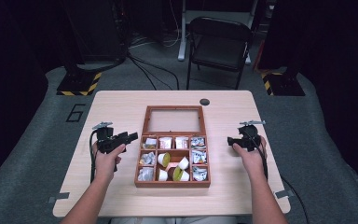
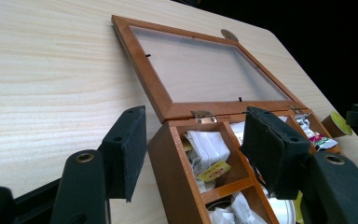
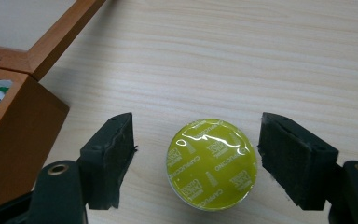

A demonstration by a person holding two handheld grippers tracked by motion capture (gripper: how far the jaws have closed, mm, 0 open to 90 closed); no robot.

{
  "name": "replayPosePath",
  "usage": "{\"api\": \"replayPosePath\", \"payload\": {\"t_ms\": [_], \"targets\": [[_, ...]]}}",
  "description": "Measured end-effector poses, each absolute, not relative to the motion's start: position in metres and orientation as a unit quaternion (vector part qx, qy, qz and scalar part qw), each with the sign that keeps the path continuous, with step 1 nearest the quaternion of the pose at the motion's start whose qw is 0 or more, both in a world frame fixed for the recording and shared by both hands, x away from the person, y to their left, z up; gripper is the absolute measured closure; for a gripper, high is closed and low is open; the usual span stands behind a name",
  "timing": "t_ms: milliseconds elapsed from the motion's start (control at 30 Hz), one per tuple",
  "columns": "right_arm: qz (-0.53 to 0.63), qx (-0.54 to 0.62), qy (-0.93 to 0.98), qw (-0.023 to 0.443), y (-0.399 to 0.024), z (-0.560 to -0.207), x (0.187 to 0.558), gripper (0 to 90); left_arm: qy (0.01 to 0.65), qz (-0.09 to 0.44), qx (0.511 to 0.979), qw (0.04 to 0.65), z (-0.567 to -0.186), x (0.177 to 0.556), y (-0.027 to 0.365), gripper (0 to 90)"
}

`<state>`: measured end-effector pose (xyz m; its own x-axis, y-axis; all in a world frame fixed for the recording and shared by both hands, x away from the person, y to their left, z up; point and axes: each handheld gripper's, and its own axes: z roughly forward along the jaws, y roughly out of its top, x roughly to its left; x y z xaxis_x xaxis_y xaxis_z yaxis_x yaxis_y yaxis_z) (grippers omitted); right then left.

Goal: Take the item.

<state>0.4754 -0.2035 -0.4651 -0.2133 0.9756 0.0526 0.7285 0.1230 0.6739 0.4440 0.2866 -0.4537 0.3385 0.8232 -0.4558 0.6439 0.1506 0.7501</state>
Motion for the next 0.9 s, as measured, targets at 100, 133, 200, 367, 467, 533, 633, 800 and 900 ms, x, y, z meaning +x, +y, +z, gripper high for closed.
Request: {"api": "replayPosePath", "payload": {"t_ms": [100, 133, 200, 367, 467, 533, 633, 800, 900], "targets": [[0.300, 0.587, 0.723, 0.204, -0.201, -0.465, 0.475, 26.2, 0.569, 0.089, 0.645, 0.502, -0.454, 0.444, 0.286, 40.0], [0.301, 0.588, 0.723, 0.202, -0.200, -0.464, 0.475, 26.2, 0.570, 0.089, 0.646, 0.500, -0.454, 0.444, 0.286, 40.0], [0.303, 0.584, 0.725, 0.206, -0.198, -0.463, 0.475, 26.2, 0.570, 0.090, 0.646, 0.499, -0.454, 0.444, 0.286, 39.9], [0.308, 0.579, 0.725, 0.210, -0.194, -0.456, 0.472, 26.2, 0.566, 0.093, 0.650, 0.498, -0.454, 0.444, 0.286, 39.9], [0.314, 0.576, 0.724, 0.213, -0.191, -0.453, 0.470, 26.2, 0.564, 0.095, 0.651, 0.499, -0.454, 0.444, 0.286, 39.9], [0.319, 0.571, 0.725, 0.216, -0.188, -0.449, 0.468, 26.3, 0.561, 0.095, 0.655, 0.497, -0.454, 0.444, 0.286, 39.9], [0.327, 0.563, 0.728, 0.215, -0.185, -0.444, 0.467, 26.5, 0.566, 0.094, 0.652, 0.496, -0.453, 0.444, 0.283, 39.9], [0.346, 0.554, 0.728, 0.207, -0.179, -0.433, 0.467, 27.1, 0.560, 0.099, 0.660, 0.491, -0.451, 0.446, 0.276, 39.2], [0.360, 0.547, 0.727, 0.204, -0.174, -0.429, 0.468, 29.2, 0.557, 0.097, 0.662, 0.492, -0.451, 0.446, 0.271, 38.8]]}}
